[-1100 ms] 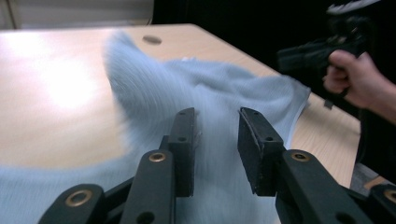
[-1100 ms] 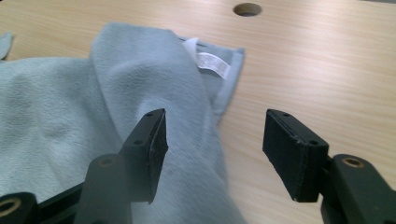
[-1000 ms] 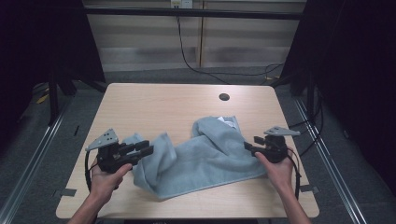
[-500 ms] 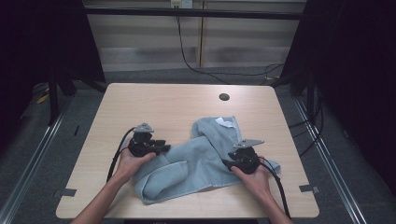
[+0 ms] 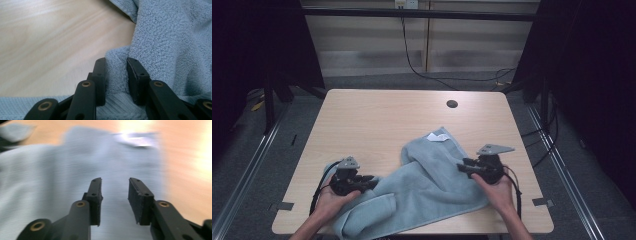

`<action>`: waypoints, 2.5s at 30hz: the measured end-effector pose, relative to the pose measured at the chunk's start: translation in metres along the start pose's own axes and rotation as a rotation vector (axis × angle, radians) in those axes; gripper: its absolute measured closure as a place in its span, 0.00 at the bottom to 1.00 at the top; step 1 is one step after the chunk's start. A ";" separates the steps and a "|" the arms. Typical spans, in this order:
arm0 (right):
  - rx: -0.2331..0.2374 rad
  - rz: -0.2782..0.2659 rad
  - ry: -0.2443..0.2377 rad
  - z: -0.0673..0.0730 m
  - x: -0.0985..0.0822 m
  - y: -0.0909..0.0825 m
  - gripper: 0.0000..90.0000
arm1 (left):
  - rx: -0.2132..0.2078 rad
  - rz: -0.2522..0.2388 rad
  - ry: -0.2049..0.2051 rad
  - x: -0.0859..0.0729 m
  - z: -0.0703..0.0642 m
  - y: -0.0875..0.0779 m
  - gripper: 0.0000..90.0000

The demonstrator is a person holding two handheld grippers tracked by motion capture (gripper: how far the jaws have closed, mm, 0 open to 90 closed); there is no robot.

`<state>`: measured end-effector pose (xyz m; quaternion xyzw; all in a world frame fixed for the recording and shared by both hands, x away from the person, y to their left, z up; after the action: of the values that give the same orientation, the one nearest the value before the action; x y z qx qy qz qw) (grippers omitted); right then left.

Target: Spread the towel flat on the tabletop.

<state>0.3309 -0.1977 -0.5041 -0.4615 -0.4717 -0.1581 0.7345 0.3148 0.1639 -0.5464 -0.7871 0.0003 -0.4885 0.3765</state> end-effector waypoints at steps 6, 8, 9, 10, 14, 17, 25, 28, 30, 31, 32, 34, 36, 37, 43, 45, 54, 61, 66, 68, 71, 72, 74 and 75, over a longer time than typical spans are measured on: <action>-0.011 0.133 0.064 -0.021 -0.032 0.017 0.81 | -0.026 -0.057 -0.001 0.017 -0.001 0.004 0.75; -0.025 0.150 0.041 -0.022 -0.038 0.028 0.81 | -0.029 -0.042 0.027 0.022 0.000 0.012 0.75; -0.036 0.152 0.031 -0.025 -0.038 0.032 0.82 | -0.032 -0.037 0.038 0.024 0.000 0.016 0.75; -0.042 0.148 0.030 -0.029 -0.036 0.035 0.81 | -0.044 -0.031 0.046 0.025 -0.001 0.018 0.75; -0.132 0.143 0.004 -0.060 -0.026 0.047 0.75 | -0.046 0.001 0.050 0.019 -0.004 0.020 0.74; -0.198 0.139 0.013 -0.082 -0.017 0.059 0.67 | -0.042 0.011 0.041 0.011 -0.006 0.015 0.73; -0.150 0.081 0.050 -0.069 -0.001 0.066 0.48 | -0.088 0.015 0.003 -0.006 -0.020 -0.003 0.71; -0.087 0.064 0.029 -0.039 -0.002 0.051 0.47 | -0.091 -0.026 0.008 -0.001 -0.020 -0.009 0.74; -0.037 0.077 0.017 -0.016 -0.010 0.040 0.48 | -0.086 -0.032 0.011 0.003 -0.018 -0.010 0.80; -0.023 0.080 0.010 -0.006 -0.015 0.035 0.48 | -0.080 -0.036 0.012 0.004 -0.016 -0.010 0.82; 0.004 0.096 0.002 0.005 -0.022 0.031 0.49 | -0.081 -0.040 0.012 0.006 -0.014 -0.010 0.84; 0.011 0.126 -0.021 0.019 -0.034 0.022 0.48 | -0.083 -0.055 0.005 0.009 -0.012 -0.010 0.87; 0.030 0.142 -0.024 0.027 -0.044 0.018 0.48 | -0.081 -0.063 0.006 0.011 -0.011 -0.011 0.89; 0.015 0.166 -0.037 0.027 -0.050 0.018 0.48 | -0.077 -0.065 0.008 0.012 -0.009 -0.011 0.89; -0.025 0.146 -0.041 -0.003 -0.044 0.031 0.55 | -0.066 -0.083 -0.026 0.016 -0.002 -0.008 0.88; -0.054 0.146 -0.049 -0.017 -0.037 0.039 0.54 | -0.071 -0.095 -0.037 0.018 -0.002 -0.010 0.85; -0.138 0.141 -0.034 -0.071 -0.005 0.083 0.52 | -0.058 -0.138 -0.072 0.021 0.007 -0.018 0.79; -0.172 0.105 -0.011 -0.086 0.013 0.112 0.52 | -0.162 -0.095 -0.018 0.016 -0.017 -0.009 0.72; -0.135 0.124 0.028 -0.078 0.020 0.113 0.48 | -0.286 -0.032 0.025 0.004 -0.045 0.003 0.62; -0.080 0.090 -0.001 -0.057 0.024 0.100 0.47 | -0.300 -0.021 0.032 -0.001 -0.048 0.004 0.54; 0.045 0.056 0.005 -0.014 0.023 0.076 0.44 | -0.280 0.017 0.049 -0.007 -0.049 0.007 0.51; 0.083 0.054 -0.003 0.001 0.020 0.068 0.44 | -0.284 0.025 0.057 -0.008 -0.050 0.008 0.58; 0.158 0.071 -0.011 0.032 0.011 0.054 0.42 | -0.285 0.027 0.071 -0.009 -0.053 0.009 0.75; 0.202 0.068 -0.015 0.049 0.006 0.048 0.42 | -0.284 0.023 0.069 -0.007 -0.054 0.009 0.82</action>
<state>0.3393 -0.1311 -0.5183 -0.4018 -0.4749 -0.0814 0.7787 0.2723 0.1282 -0.5442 -0.8151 0.0913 -0.5062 0.2666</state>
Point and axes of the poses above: each handheld gripper's, and its own axes: y roughly forward along the jaws, x roughly out of its top, z roughly to its left, the point moved 8 cm from there along y, roughly forward along the jaws, and after that the axes turned 6 degrees about -z, right-handed, at the moved point
